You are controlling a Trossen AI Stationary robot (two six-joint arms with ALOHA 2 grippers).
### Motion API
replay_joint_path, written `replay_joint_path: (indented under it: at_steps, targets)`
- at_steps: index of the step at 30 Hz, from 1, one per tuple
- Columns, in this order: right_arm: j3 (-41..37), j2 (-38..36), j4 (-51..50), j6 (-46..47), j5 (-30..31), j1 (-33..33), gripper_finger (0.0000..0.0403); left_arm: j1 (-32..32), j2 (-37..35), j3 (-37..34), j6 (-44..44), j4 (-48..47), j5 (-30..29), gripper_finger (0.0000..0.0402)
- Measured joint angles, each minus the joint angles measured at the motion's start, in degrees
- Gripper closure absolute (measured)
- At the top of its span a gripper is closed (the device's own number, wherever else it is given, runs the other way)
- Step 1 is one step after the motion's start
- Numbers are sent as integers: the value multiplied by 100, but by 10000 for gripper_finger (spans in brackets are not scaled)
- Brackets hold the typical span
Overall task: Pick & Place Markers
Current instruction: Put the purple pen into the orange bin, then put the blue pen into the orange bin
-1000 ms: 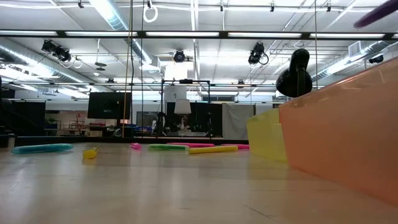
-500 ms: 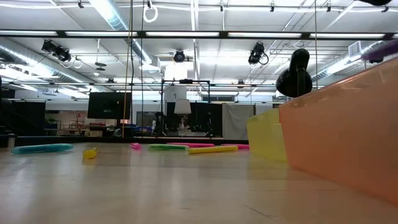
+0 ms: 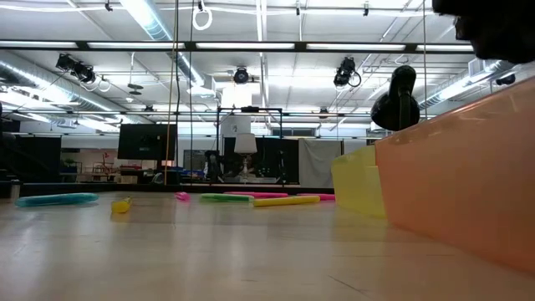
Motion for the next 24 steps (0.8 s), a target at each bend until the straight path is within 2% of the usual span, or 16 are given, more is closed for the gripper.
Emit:
replay_joint_path:
  at_steps: [5,14,24]
  targets:
    - [0,192,147,11,0,-17,385,0,0,0,-2,-91,1,312]
    - [0,195,309,24,8,-24,330,0,0,0,-30,-113,1,312]
    - [0,170,357,-17,70,-24,307,4,0,0,-267,-112,4,312]
